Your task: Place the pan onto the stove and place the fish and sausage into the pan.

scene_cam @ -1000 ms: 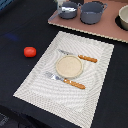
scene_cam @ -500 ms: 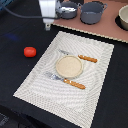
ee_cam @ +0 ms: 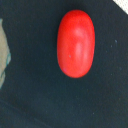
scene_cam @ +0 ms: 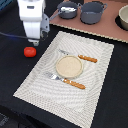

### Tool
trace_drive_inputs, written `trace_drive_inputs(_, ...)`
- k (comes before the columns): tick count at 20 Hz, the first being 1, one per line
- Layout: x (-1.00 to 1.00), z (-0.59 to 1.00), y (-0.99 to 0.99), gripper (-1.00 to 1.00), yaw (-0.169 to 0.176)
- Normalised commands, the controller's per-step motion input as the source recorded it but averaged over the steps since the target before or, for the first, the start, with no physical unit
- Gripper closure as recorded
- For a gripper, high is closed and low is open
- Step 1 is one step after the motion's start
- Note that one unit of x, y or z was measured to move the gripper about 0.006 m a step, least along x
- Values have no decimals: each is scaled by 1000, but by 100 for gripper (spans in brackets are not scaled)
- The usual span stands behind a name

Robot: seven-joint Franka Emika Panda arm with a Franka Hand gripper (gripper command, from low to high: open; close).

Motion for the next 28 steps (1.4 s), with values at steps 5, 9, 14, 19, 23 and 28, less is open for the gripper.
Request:
trace_drive_inputs(5,-287,-382,-87,-100,-22)
trace_drive_inputs(9,-349,-479,-218,-100,-13)
trace_drive_inputs(14,-449,-526,-181,-100,-3)
trace_drive_inputs(19,-474,-518,14,-100,0)
trace_drive_inputs(23,-449,-465,99,-100,0)
trace_drive_inputs(28,-329,-312,87,100,0)
